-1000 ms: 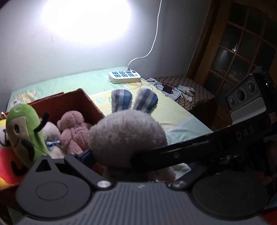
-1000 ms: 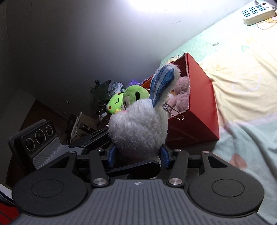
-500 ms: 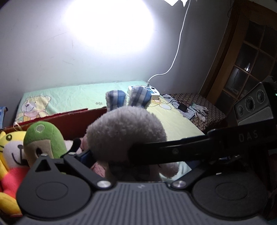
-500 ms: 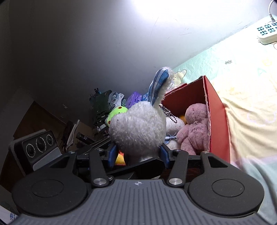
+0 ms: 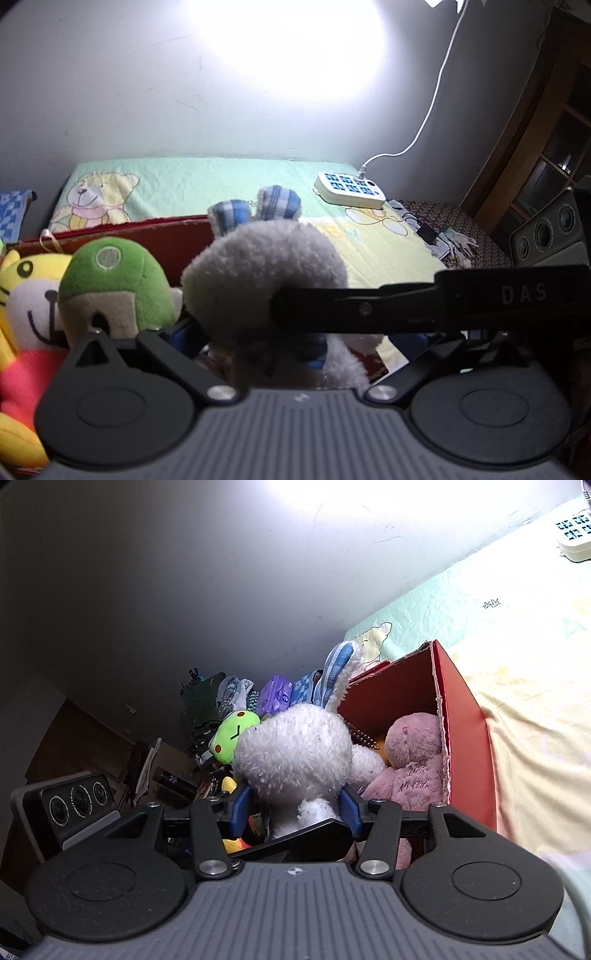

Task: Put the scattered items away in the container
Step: 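Lower the white bunny into the box beside the green bean doll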

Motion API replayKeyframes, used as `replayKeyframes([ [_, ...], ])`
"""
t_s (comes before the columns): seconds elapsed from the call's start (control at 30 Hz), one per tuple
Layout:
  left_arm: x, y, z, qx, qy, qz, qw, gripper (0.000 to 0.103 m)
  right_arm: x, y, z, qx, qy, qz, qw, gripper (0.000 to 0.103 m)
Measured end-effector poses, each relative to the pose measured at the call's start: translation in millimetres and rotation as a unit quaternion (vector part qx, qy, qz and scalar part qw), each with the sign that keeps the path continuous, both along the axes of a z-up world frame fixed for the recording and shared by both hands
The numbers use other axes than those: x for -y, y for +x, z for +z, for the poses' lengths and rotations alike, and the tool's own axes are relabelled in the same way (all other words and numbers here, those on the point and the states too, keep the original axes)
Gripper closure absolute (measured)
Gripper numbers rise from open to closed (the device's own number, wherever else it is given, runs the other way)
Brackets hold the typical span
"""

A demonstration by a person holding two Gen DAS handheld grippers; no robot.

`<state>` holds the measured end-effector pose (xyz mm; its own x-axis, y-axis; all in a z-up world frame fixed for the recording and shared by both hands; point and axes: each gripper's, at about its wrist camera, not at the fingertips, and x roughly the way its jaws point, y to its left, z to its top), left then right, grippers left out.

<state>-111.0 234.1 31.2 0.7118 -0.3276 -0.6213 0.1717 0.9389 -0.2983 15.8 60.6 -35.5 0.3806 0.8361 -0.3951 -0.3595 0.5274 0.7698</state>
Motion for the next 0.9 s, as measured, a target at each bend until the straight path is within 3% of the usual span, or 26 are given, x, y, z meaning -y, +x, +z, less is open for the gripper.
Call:
replayKeyframes([
  [0.13,-6,7,-7,-0.006,-0.001,0.01,0.9999,0.004,1,12,-12,-0.022,0.021,-0.007,0.999,0.051],
  [0.23,0,9,-7,0.003,0.02,0.011,0.9997,0.003,0,14,-12,-0.022,0.027,-0.003,0.999,0.051],
  [0.47,8,7,-13,0.006,0.046,-0.002,0.9989,0.002,-2,5,-4,0.007,-0.01,0.007,1.0,0.052],
  [0.63,7,3,-16,0.005,0.045,-0.016,0.9989,0.002,3,4,-5,0.009,-0.061,-0.03,0.998,0.045],
  [0.9,11,5,-19,0.008,0.053,-0.029,0.9981,0.001,10,4,0,0.028,-0.063,-0.047,0.997,0.049],
])
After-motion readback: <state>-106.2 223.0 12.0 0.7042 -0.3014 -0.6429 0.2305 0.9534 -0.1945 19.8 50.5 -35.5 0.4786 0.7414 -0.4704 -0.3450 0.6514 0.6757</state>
